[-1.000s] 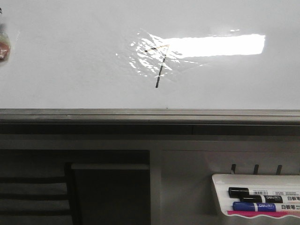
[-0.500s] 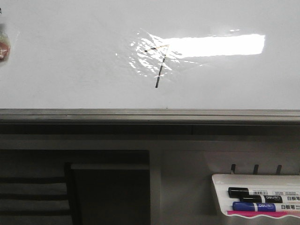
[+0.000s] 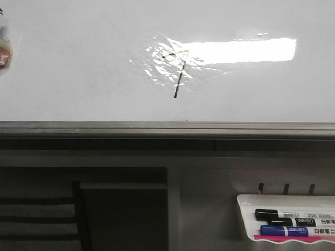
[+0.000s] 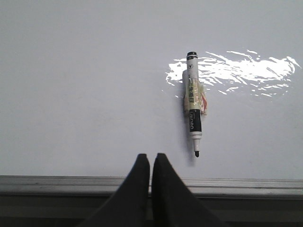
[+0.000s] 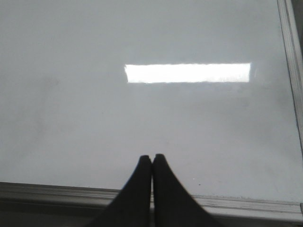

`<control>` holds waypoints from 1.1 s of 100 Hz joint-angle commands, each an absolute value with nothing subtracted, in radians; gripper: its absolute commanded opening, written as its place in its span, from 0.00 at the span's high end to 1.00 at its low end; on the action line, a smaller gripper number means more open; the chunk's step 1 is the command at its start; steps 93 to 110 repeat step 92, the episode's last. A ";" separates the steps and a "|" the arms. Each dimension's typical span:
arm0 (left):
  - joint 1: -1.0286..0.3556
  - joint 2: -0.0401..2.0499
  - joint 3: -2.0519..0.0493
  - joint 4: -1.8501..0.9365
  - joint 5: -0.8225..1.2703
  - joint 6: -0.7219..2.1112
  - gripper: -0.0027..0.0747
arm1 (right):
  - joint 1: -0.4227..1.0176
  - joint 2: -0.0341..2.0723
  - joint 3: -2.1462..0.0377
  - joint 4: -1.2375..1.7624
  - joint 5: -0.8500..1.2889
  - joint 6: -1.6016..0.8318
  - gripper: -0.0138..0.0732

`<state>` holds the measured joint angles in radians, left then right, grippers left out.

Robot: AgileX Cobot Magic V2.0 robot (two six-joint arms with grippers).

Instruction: Write number 7 on whiteboard

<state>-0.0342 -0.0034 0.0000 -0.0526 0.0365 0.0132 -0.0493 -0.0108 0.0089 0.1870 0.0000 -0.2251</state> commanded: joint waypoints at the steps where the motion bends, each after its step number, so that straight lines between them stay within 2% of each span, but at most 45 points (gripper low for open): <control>1: -0.037 -0.021 0.034 -0.057 -0.042 0.015 0.99 | -0.054 -0.031 0.040 0.187 -0.085 -0.228 0.92; 21: -0.037 -0.021 0.034 -0.057 -0.042 0.015 0.99 | -0.054 -0.031 0.040 0.180 -0.092 -0.212 0.92; 36: -0.037 -0.021 0.034 -0.057 -0.042 0.015 0.99 | -0.054 -0.031 0.040 -0.075 -0.091 0.031 0.92; 110: -0.037 -0.021 0.034 -0.057 -0.042 0.015 0.99 | -0.054 -0.031 0.040 -0.075 -0.081 0.031 0.92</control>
